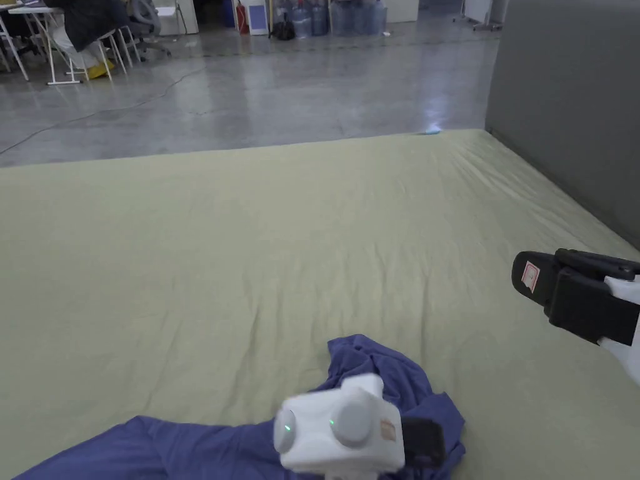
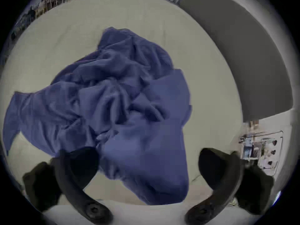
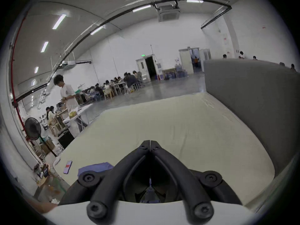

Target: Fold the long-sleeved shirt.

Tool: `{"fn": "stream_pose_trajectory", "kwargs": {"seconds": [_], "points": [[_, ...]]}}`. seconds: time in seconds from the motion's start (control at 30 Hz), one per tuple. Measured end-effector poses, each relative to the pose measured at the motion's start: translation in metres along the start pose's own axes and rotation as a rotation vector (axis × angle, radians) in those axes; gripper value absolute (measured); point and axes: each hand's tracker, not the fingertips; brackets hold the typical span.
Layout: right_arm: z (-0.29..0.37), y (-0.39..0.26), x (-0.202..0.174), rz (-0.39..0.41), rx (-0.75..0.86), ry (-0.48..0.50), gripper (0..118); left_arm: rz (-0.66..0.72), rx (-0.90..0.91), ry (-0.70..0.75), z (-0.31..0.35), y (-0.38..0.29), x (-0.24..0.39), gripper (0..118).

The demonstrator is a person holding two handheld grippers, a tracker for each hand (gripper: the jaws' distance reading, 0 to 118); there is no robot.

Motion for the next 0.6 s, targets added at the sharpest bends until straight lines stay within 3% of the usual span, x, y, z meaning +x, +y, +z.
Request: {"fn": "stream_pose_trajectory", "kwargs": {"seconds": [0.1, 0.17, 0.2, 0.27, 0.3, 0.33, 0.47, 0.6], "points": [[-0.006, -0.007, 0.0, -0.02, -0.003, 0.031, 2, -0.031, 0.182, -0.059, 0.074, 0.016, -0.004, 118], [-0.01, -0.016, -0.002, -0.031, -0.008, 0.052, 2, -0.065, 0.204, -0.008, 0.119, 0.016, -0.019, 115], [-0.014, -0.021, -0.003, -0.033, -0.019, 0.059, 2, -0.088, 0.234, 0.057, 0.135, 0.007, -0.028, 99], [-0.024, -0.038, -0.007, -0.035, -0.079, 0.074, 2, -0.093, 0.313, 0.254, 0.158, -0.014, -0.049, 0], [-0.03, -0.048, -0.008, -0.041, -0.12, 0.082, 2, -0.046, 0.258, 0.36, 0.155, -0.033, -0.068, 0], [-0.037, -0.058, -0.01, -0.054, -0.155, 0.089, 2, 0.008, 0.232, 0.375, 0.154, -0.045, -0.08, 0], [-0.062, -0.088, -0.009, -0.111, -0.275, 0.118, 2, 0.228, 0.033, 0.27, 0.121, -0.085, -0.136, 0], [-0.077, -0.09, -0.013, -0.117, -0.298, 0.128, 2, 0.228, 0.026, 0.276, 0.108, -0.09, -0.147, 0]]}}
